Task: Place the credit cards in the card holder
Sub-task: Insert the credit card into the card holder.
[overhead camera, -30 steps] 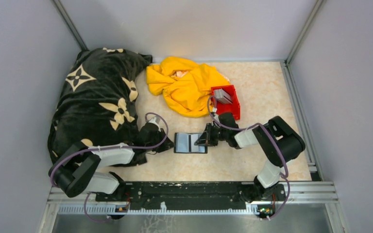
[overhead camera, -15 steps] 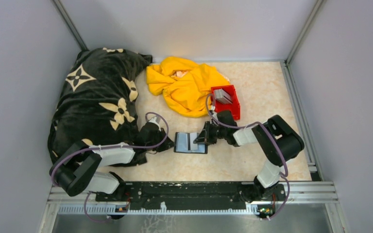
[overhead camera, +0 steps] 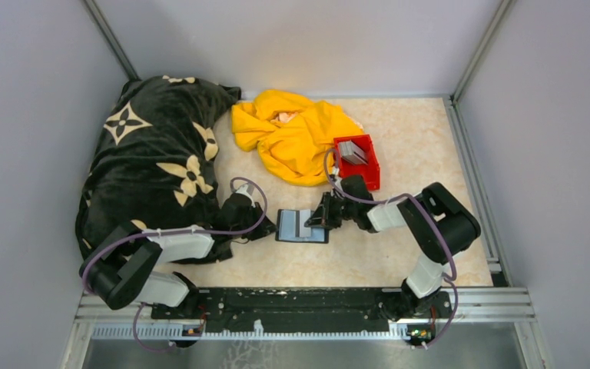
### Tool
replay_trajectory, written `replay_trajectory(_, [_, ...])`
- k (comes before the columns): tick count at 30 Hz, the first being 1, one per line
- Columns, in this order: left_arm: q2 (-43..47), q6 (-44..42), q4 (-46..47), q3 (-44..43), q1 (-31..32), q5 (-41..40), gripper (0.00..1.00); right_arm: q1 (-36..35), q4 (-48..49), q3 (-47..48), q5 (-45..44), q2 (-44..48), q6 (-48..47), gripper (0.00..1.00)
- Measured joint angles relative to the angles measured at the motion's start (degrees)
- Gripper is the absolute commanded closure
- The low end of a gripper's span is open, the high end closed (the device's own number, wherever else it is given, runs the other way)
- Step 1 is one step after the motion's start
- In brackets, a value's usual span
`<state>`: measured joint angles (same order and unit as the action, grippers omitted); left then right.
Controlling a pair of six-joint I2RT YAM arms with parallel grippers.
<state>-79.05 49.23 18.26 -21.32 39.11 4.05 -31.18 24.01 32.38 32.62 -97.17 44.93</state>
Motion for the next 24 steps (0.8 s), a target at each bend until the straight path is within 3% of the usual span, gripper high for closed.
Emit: replay_trajectory(24, [0.26, -0.02, 0.42, 0.39, 0.00, 0.00, 0.86, -3.89, -0.09, 0.31, -4.35, 0.79, 2.97, 1.00])
